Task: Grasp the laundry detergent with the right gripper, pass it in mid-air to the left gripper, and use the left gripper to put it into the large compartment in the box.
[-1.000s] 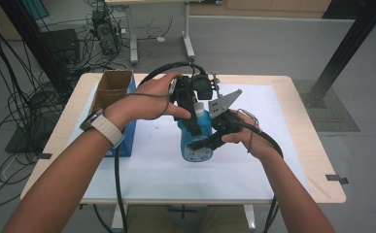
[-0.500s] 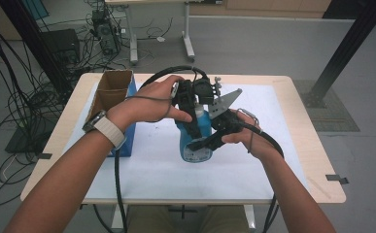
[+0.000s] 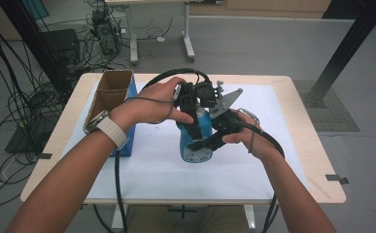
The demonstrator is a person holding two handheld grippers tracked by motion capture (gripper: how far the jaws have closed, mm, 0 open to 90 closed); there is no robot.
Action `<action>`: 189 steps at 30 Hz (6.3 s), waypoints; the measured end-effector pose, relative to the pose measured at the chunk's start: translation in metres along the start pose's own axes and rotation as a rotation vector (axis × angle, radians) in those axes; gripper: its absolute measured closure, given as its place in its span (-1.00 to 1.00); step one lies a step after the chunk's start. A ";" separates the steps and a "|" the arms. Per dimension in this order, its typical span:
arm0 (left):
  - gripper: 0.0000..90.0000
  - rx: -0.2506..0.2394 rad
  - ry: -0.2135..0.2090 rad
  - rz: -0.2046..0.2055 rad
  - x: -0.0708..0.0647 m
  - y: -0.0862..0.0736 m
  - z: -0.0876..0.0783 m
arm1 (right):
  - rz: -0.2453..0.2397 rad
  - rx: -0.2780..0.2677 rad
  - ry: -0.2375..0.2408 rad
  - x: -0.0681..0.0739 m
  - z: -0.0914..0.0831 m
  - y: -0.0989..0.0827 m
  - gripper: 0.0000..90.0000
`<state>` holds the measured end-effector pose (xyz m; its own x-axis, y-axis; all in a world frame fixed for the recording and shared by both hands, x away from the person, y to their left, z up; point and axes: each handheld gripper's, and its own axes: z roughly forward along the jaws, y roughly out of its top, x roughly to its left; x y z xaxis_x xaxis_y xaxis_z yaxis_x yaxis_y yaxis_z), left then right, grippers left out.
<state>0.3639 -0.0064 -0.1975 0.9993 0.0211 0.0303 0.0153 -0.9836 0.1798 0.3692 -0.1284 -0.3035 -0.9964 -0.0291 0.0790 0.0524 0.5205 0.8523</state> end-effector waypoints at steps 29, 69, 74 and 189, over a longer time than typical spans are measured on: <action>-0.16 0.002 -0.046 -0.030 0.002 -0.004 0.005 | -0.021 0.011 -0.002 -0.001 0.005 -0.003 -0.05; -0.17 0.010 -0.056 -0.044 0.002 -0.004 0.004 | -0.018 0.003 0.001 0.000 0.005 -0.004 -0.05; -0.17 0.010 -0.056 -0.044 0.002 -0.004 0.005 | -0.012 0.000 0.006 0.000 0.005 -0.004 -0.05; -0.17 -0.001 -0.044 -0.084 0.003 -0.011 0.001 | -0.033 -0.009 0.001 -0.002 0.009 -0.005 -0.06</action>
<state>0.3672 0.0038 -0.2007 0.9950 0.0958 -0.0284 0.0993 -0.9785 0.1807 0.3703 -0.1231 -0.3122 -0.9976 -0.0473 0.0511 0.0197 0.5112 0.8592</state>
